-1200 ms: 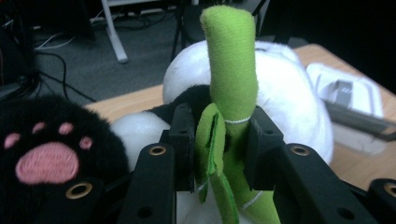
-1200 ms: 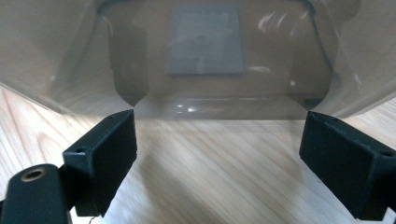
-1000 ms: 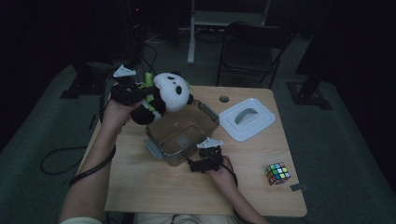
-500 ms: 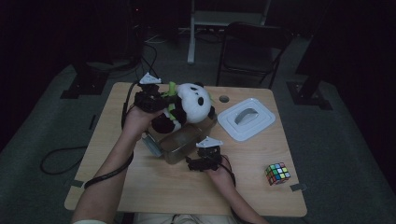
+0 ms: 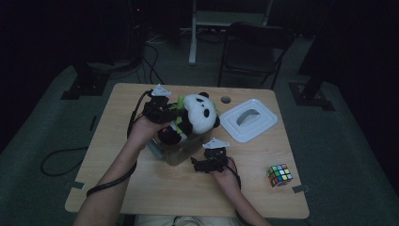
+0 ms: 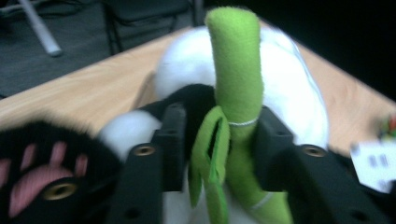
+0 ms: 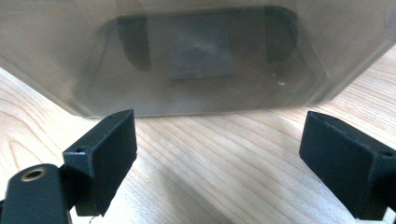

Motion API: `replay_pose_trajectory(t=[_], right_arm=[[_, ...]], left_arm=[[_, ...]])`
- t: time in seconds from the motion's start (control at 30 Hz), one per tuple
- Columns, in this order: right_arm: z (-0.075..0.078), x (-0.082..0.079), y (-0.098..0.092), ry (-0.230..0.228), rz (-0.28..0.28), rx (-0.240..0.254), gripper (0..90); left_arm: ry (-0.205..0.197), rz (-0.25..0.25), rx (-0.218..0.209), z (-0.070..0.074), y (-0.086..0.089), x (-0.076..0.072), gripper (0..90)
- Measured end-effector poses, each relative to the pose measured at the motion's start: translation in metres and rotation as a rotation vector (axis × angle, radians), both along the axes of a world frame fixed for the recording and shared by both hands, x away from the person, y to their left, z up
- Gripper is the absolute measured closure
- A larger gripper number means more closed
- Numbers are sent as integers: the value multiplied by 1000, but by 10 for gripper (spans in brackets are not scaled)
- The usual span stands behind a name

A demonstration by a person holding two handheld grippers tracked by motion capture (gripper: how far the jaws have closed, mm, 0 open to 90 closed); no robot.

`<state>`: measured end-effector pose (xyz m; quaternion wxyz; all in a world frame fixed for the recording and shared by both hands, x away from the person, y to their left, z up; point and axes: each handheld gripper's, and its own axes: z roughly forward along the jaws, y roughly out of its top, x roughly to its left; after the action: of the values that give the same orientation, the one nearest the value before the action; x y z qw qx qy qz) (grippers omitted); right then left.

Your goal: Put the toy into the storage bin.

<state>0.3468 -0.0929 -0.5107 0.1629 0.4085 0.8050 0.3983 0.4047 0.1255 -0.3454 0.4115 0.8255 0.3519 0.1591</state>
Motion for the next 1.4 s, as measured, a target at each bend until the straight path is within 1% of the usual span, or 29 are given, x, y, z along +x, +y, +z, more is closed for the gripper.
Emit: replay_pose_trajectory(t=[0.1, 0.13, 0.17, 0.2, 0.27, 0.3, 0.33, 0.43, 0.57, 0.63, 0.67, 0.73, 0.83, 0.9, 0.97, 1.1, 1.13, 1.17, 1.2, 1.23, 1.3, 1.37, 1.4], right_arm=[[0, 0, -2, -1, -1, 6, 107], [0, 1, -3, 2, -3, 3, 107], [0, 1, -3, 4, -7, 3, 107], [0, 1, -3, 4, -8, 6, 107], [0, 1, -4, 4, -7, 5, 107], [0, 1, -4, 4, -7, 5, 107], [0, 1, -4, 0, -7, 2, 107], [0, 2, -4, 7, -3, 3, 107], [1, 1, -4, 4, 5, 5, 107], [1, 1, -4, 9, 6, 7, 107], [1, 1, -4, 9, 8, 5, 107], [2, 1, -5, 7, 8, 6, 107], [3, 2, -6, 7, 9, 10, 107], [4, 2, -6, 11, 9, 15, 107], [4, 2, -6, 8, 12, 12, 107], [5, 3, -7, 11, 19, 12, 107], [5, 3, -8, 12, 20, 11, 107], [6, 3, -8, 11, 23, 12, 107], [6, 4, -9, 11, 25, 12, 107], [6, 4, -9, 11, 25, 9, 107], [6, 4, -11, 11, 21, 15, 107], [6, 5, -12, 17, 18, 14, 107], [6, 5, -12, 16, 18, 17, 107]], left_arm=[[44, -24, 38, -10, 0, 2, 407], [53, -26, 57, -17, 0, 3, 407], [59, -25, 57, -20, 0, 5, 407], [74, -24, 39, -25, 2, 7, 406], [88, -21, 7, -28, 6, 10, 406], [88, -21, 7, -28, 6, 10, 404], [92, -27, 12, -30, 6, 12, 404], [106, -34, 38, -36, 4, 15, 404], [121, -31, 56, -42, 3, 17, 395], [141, -32, 78, -46, 1, 18, 395], [144, -35, 90, -48, 0, 19, 395], [151, -38, 103, -49, -1, 19, 395], [152, -40, 117, -48, -3, 20, 394], [156, -41, 109, -48, -2, 20, 388], [153, -44, 89, -45, 1, 20, 371], [124, -41, 3, -34, 11, 20, 365], [112, -43, -16, -30, 14, 20, 364], [103, -50, -34, -27, 17, 20, 343], [97, -41, -48, -23, 20, 21, 286], [82, -26, -58, -19, 23, 21, 283], [54, -15, -64, -12, 28, 23, 277], [39, -11, -68, -8, 34, 25, 207], [27, -1, -60, -8, 37, 27, 180]])
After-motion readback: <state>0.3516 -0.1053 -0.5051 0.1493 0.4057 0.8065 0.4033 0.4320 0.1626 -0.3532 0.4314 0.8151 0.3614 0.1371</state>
